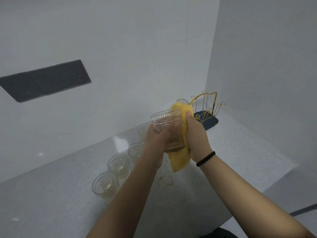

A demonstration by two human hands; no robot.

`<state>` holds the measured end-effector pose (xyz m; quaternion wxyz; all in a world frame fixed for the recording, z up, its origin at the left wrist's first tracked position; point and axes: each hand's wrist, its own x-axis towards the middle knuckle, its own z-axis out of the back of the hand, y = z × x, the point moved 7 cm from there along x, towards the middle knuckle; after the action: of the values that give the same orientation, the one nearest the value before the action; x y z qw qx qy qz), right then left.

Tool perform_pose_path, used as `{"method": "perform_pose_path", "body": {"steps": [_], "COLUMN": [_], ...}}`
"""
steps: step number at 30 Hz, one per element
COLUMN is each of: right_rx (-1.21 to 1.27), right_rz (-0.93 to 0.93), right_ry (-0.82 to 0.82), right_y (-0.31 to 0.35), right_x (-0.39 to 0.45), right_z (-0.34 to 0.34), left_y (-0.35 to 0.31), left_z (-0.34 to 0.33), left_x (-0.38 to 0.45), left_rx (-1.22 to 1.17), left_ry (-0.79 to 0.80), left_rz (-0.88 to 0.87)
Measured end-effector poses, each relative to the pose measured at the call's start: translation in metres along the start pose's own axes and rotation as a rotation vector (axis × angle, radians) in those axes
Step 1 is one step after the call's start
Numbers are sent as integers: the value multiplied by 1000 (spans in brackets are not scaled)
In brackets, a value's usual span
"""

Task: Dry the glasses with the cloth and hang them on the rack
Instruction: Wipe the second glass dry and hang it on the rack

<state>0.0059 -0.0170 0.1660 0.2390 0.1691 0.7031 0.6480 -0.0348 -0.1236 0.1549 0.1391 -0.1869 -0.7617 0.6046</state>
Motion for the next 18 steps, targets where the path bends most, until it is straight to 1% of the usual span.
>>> {"method": "perform_pose_path", "body": {"steps": [2,3,5,6,9,10,12,13,15,16,18], "right_rx": [71,117,208,243,277,256,165,96,-146,-273,-385], "right_rz": [-163,-212,-254,-247,-143,-80,83,169,285,297,219], "right_ry": [-15,-24,-31,-40,-69,-69,-49,-14,163,282,506], "right_y": [-5,-7,-9,-11,-4,0,15,23,34,35,31], "right_x": [0,-2,-6,-6,-10,-10,-12,-13,-13,-13,-13], "right_z": [3,4,5,6,12,14,18,18,12,8,5], "left_y": [3,6,7,5,-3,-4,-2,0,1,1,-3], "left_z": [-1,0,3,6,15,17,18,17,15,15,17], "left_x": [0,0,2,4,9,9,6,5,3,2,1], "left_rx": [-88,-124,-159,-136,111,172,217,225,255,290,361], "left_ry": [-3,-10,-25,-23,39,82,160,190,234,254,295], "left_rz": [34,49,61,51,-44,-51,-5,27,56,54,51]}}
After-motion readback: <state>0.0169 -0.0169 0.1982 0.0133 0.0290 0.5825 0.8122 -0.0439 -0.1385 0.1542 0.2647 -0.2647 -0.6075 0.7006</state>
